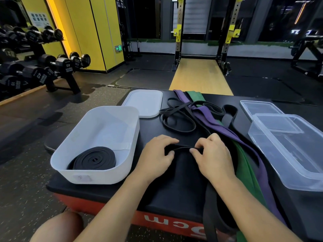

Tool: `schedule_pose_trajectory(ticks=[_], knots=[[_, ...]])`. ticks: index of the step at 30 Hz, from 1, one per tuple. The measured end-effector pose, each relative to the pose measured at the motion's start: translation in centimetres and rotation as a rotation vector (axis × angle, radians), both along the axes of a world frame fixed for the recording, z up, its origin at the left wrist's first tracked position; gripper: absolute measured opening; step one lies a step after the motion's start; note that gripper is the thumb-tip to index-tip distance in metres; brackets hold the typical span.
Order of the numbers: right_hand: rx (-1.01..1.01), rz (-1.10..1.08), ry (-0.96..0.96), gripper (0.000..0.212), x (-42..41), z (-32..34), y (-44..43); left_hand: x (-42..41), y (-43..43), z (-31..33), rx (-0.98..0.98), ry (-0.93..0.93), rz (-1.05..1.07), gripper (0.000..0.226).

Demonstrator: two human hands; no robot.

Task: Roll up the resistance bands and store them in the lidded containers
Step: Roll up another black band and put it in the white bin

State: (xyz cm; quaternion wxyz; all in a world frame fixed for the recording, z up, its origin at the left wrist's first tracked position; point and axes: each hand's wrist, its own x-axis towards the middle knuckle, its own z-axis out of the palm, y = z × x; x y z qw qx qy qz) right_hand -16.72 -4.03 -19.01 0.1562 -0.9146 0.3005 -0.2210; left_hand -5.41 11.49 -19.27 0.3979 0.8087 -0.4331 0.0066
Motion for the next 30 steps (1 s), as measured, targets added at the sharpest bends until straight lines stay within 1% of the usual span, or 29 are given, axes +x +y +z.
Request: schedule_pose_trajectory(ticks=[2, 3, 4, 6, 8, 9, 11, 12, 14, 16, 18, 20, 24, 28, 30], knots=[[-0.017, 0.001, -0.006, 0.016, 0.0, 0.0, 0.1, -0.1, -0.3, -0.3, 0.055, -0.058, 0.014, 0.036], [-0.039, 0.003, -0.008, 0.015, 0.0, 0.1, 0.2, -0.2, -0.4, -0.4, 0.040, -0.034, 0.021, 0.036], [-0.087, 0.013, -0.009, 0.016, 0.0, 0.2, 0.3, -0.2, -0.4, -0.3, 0.004, 0.026, 0.029, 0.035], [-0.178, 0.098, -0.008, 0.024, 0.2, 0.4, 0.8, -0.2, -0.2, -0.3, -0.054, 0.172, 0.021, 0.032], [-0.138, 0.269, 0.021, 0.029, 0.4, 0.6, 1.4, -0.2, -0.1, -0.3, -0.055, 0.208, -0.025, 0.030], [-0.085, 0.350, 0.038, 0.027, 0.5, 0.6, 1.7, -0.3, -0.2, -0.3, -0.061, 0.204, -0.042, 0.029], [-0.007, 0.426, 0.008, 0.026, 0.4, 0.4, 1.6, -0.5, -0.2, -0.1, -0.099, 0.193, -0.048, 0.031], [0.013, 0.421, -0.020, 0.028, 0.4, 0.2, 1.4, -0.5, -0.2, 0.0, -0.107, 0.172, -0.039, 0.032], [0.000, 0.357, -0.037, 0.027, 0.5, -0.1, 1.1, -0.4, -0.2, -0.2, -0.067, 0.073, 0.009, 0.026], [0.000, 0.258, -0.035, 0.025, 0.5, -0.1, 0.9, -0.1, -0.1, -0.4, -0.031, -0.025, 0.113, 0.021], [0.027, 0.203, -0.038, 0.024, 0.4, -0.1, 0.7, 0.4, -0.1, -0.6, -0.086, 0.004, 0.210, 0.021], [0.041, 0.234, -0.019, 0.022, 0.2, -0.1, 0.6, 0.5, -0.1, -0.7, -0.117, 0.063, 0.224, 0.020], [0.032, 0.299, 0.010, 0.013, 0.1, 0.1, 0.8, 0.2, -0.2, -0.9, -0.039, 0.046, 0.202, 0.019], [0.004, 0.390, 0.033, 0.024, 0.2, 0.0, 1.0, 0.2, -0.3, -0.9, -0.072, 0.090, 0.166, 0.019], [-0.012, 0.440, 0.035, 0.026, 0.2, -0.1, 1.1, 0.1, -0.3, -0.9, -0.084, 0.134, 0.150, 0.018]])
